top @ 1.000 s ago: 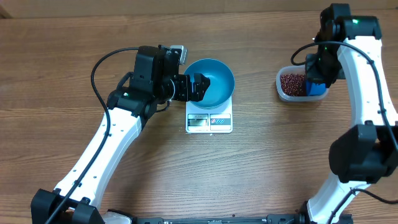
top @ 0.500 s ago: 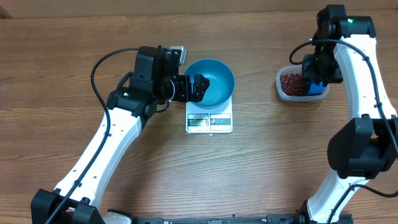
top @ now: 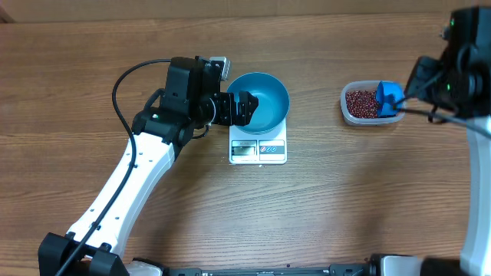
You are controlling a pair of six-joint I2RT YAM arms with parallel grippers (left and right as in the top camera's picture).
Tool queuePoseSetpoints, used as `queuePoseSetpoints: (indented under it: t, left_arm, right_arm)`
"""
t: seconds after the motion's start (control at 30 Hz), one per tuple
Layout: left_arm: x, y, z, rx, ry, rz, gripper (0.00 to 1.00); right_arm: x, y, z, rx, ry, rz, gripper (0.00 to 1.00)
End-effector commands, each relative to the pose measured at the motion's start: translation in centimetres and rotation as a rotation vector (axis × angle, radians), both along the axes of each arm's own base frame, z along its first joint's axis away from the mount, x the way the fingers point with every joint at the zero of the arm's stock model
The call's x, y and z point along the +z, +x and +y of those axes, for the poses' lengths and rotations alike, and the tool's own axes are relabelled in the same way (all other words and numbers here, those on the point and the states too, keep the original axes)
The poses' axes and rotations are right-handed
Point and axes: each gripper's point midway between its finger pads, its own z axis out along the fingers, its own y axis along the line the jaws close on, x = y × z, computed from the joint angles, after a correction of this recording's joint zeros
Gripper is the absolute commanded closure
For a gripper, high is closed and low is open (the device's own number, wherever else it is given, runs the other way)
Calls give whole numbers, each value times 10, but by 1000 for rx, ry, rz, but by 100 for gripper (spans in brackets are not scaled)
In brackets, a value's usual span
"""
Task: Scoop item into bowl and weigh 150g on scale
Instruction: 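Lower the scoop into the red beans with the right gripper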
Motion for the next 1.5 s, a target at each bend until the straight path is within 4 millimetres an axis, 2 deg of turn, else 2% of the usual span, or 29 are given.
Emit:
queuePoseSetpoints:
  t: [0.0, 0.1, 0.17, 0.2, 0.37, 0.47, 0.5, 0.57, 0.6, 0.67, 0.73, 0.83, 1.0, 1.07, 1.13, 1.23, 1.33, 1.43, 1.47]
  left_arm:
    - [12, 1, -2, -19, 6, -43, 0]
    - [12, 1, -2, -19, 6, -43, 0]
    - [12, 1, -1, -17, 6, -43, 1]
    - [12, 1, -1, -17, 6, -43, 1]
    - [12, 1, -2, -18, 6, -43, 1]
    - [12, 2, -1, -16, 6, -42, 0]
    - [12, 2, -1, -16, 6, -43, 0]
    - [12, 2, -1, -16, 6, -42, 0]
    - [12, 2, -1, -16, 6, -43, 1]
    - [12, 2, -1, -16, 6, -43, 0]
    - [12, 2, -1, -15, 6, -43, 0]
    - [12, 2, -1, -16, 6, -43, 1]
    - [12, 2, 0, -14, 6, -43, 1]
    - [12, 2, 0, -14, 6, -43, 0]
    - [12, 2, 0, -14, 6, -43, 1]
    - [12, 2, -1, -16, 6, -43, 0]
    - [12, 2, 0, -14, 6, -42, 0]
    - [12, 2, -1, -16, 6, -43, 0]
    - [12, 2, -1, -16, 5, -42, 0]
  right_arm:
    - [-72, 9, 1, -2, 17, 137, 50]
    - [-99, 23, 0, 40, -5, 125, 46]
    - [-106, 32, 0, 61, -19, 101, 34]
    - [-107, 36, 0, 61, -20, 82, 34]
    - [-124, 41, -1, 130, -58, 90, 51]
    - [-131, 43, -1, 187, -89, 103, 52]
    - [-131, 43, -1, 186, -88, 103, 51]
    - [-130, 46, 3, 198, -70, 87, 36]
    - [-129, 50, 6, 204, -60, 69, 33]
    - [-128, 51, 6, 205, -59, 65, 38]
    - [-133, 46, 6, 205, -55, 92, 52]
    - [-146, 42, 6, 209, -54, 116, 53]
    - [-162, 49, 5, 241, -80, 89, 57]
    - [-164, 53, 5, 260, -97, 75, 58]
    - [-163, 61, 3, 270, -119, 44, 64]
    - [-166, 64, 2, 268, -124, 42, 66]
    - [-173, 64, -10, 234, -180, 75, 66]
    - [-186, 67, -12, 231, -184, 102, 66]
    - [-189, 70, -12, 230, -185, 100, 70]
